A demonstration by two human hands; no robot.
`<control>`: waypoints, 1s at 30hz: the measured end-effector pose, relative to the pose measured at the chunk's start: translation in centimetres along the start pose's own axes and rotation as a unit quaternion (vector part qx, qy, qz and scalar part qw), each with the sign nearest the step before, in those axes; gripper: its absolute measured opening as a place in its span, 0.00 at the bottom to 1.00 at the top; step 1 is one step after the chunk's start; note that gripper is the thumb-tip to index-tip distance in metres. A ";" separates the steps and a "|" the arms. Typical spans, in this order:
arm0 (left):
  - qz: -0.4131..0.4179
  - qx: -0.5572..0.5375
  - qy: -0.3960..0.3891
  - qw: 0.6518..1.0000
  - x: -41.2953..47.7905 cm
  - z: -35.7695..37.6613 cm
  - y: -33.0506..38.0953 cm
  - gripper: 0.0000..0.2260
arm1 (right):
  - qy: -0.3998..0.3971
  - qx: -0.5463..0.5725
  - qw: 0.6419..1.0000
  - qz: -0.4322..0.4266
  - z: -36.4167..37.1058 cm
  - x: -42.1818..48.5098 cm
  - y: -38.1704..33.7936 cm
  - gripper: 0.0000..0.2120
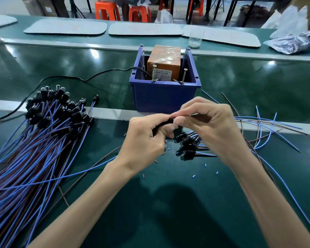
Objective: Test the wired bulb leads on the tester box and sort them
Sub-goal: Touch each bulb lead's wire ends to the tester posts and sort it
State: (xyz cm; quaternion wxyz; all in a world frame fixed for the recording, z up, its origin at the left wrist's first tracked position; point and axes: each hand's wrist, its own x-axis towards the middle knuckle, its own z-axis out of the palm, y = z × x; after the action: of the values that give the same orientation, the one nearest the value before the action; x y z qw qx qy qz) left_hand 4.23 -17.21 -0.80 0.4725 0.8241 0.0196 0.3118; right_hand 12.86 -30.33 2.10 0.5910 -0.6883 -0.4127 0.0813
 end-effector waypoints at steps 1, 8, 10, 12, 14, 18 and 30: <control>-0.001 0.002 -0.017 1.000 0.2 -0.2 0.1 0.07 | -0.021 -0.006 1.000 -0.012 -0.5 0.1 -0.1 0.07; 0.000 0.019 -0.117 0.993 0.7 -1.1 0.5 0.08 | -0.069 -0.135 0.988 -0.027 -1.6 0.1 -0.3 0.05; 0.014 0.034 -0.126 0.991 0.7 -1.3 0.6 0.08 | -0.112 -0.187 0.976 -0.017 -1.6 0.0 -0.3 0.08; 0.026 0.044 -0.126 0.991 0.7 -1.5 0.8 0.09 | -0.149 -0.234 0.960 -0.027 -1.5 -0.2 -0.6 0.14; 0.036 0.048 -0.126 0.990 0.6 -1.6 0.9 0.09 | -0.158 -0.259 0.952 -0.045 -1.3 -0.4 -0.9 0.14; 0.037 0.050 -0.121 0.991 0.5 -1.4 1.0 0.09 | -0.153 -0.273 0.949 -0.044 -0.8 -0.4 -0.9 0.17; 0.012 0.074 -0.131 0.989 0.4 -0.6 0.9 0.08 | -0.180 -0.226 0.957 0.019 -1.7 -0.1 -0.3 0.20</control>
State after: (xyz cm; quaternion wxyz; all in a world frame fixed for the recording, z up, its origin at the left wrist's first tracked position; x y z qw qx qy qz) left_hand 4.02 -17.10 0.31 0.4051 0.8906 -0.0297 0.2043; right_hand 13.66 -31.65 2.77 0.3342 -0.7859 -0.5064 0.1194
